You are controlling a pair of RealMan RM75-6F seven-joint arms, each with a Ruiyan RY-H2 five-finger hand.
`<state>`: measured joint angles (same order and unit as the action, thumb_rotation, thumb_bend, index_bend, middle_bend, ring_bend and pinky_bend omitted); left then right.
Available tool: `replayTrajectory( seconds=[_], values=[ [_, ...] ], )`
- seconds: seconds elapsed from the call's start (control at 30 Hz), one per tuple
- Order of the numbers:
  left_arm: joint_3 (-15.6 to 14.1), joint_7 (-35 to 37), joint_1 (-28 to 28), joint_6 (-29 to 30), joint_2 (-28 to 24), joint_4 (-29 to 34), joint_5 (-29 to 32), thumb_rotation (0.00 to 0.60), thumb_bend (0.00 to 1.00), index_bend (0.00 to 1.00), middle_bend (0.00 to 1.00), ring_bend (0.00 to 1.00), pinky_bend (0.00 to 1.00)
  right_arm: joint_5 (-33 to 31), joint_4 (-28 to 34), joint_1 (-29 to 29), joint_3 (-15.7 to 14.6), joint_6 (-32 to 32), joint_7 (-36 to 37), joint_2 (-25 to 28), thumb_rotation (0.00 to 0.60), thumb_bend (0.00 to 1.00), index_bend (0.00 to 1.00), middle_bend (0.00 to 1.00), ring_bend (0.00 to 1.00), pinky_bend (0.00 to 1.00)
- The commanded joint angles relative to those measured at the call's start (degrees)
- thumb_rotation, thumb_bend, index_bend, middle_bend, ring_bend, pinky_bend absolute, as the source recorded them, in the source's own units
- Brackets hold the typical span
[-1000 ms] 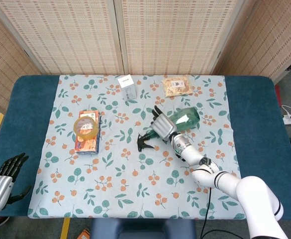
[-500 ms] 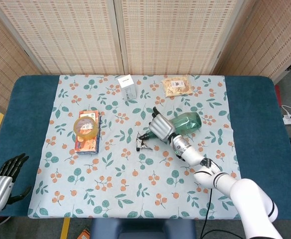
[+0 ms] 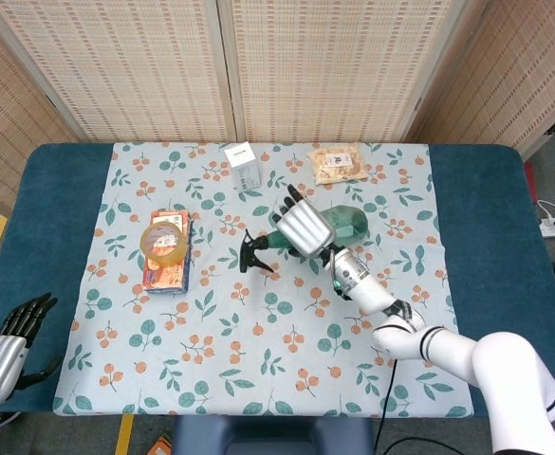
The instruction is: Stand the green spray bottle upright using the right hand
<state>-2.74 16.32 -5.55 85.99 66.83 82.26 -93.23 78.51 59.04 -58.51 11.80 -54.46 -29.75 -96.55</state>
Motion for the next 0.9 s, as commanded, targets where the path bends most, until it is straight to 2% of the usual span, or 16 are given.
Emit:
replayTrajectory(
  seconds=[0.03, 0.23, 0.37, 0.47, 0.5, 0.53, 0.63, 0.73, 0.9],
  values=[
    [-0.1, -0.1, 0.1, 0.1, 0.0, 0.1, -0.1, 0.600, 0.26, 0.00, 0.00, 0.00, 0.07, -6.4, 14.9, 4.0, 5.1, -6.0, -4.8, 6.5, 0.600, 0.03, 0.84, 0.66, 0.37, 0.21],
    [-0.2, -0.5, 0.1, 0.3, 0.1, 0.2, -0.5, 0.600, 0.26, 0.00, 0.00, 0.00, 0.07, -12.4, 28.7, 8.8, 8.4, -13.8, -7.0, 9.6, 0.600, 0.04, 0.84, 0.66, 0.38, 0.22],
    [-0.2, -0.5, 0.1, 0.4, 0.0, 0.3, -0.5, 0.600, 0.26, 0.00, 0.00, 0.00, 0.07, -12.4, 30.5, 10.0, 9.1, -16.1, -5.2, 9.5, 0.600, 0.05, 0.84, 0.66, 0.39, 0.22],
    [-0.2, -0.5, 0.2, 0.5, 0.0, 0.3, -0.6, 0.600, 0.26, 0.00, 0.00, 0.00, 0.07, -11.0, 30.9, 13.1, 10.6, -21.6, 5.1, 7.3, 0.600, 0.05, 0.84, 0.66, 0.39, 0.22],
    [-0.2, -0.5, 0.2, 0.6, 0.1, 0.3, -0.6, 0.600, 0.26, 0.00, 0.00, 0.00, 0.07, -10.2, 30.1, 15.2, 11.4, -23.3, 16.0, 5.7, 0.600, 0.05, 0.83, 0.66, 0.39, 0.22],
    [-0.3, -0.5, 0.2, 0.6, 0.1, 0.3, -0.7, 0.600, 0.26, 0.00, 0.00, 0.00, 0.07, -6.6, 25.1, 16.7, 10.7, -25.4, 26.7, 3.6, 0.600, 0.05, 0.82, 0.66, 0.39, 0.22],
    [-0.2, -0.6, 0.2, 0.6, 0.2, 0.2, -0.7, 0.600, 0.26, 0.00, 0.00, 0.00, 0.07, -4.0, 15.3, 18.3, 10.0, -28.1, 43.6, -2.0, 0.600, 0.05, 0.82, 0.66, 0.39, 0.23],
    [-0.2, -0.7, 0.2, 0.6, 0.2, 0.2, -0.7, 0.600, 0.26, 0.00, 0.00, 0.00, 0.07, -4.2, 9.2, 19.3, 10.1, -28.7, 54.4, -6.8, 0.600, 0.05, 0.82, 0.66, 0.39, 0.23],
    [-0.2, -0.2, 0.2, 0.4, 0.3, 0.1, -0.4, 0.600, 0.26, 0.00, 0.00, 0.00, 0.07, -0.7, -1.9, 19.3, 7.4, -29.7, 62.0, -12.3, 0.600, 0.05, 0.81, 0.66, 0.39, 0.25]
  ],
)
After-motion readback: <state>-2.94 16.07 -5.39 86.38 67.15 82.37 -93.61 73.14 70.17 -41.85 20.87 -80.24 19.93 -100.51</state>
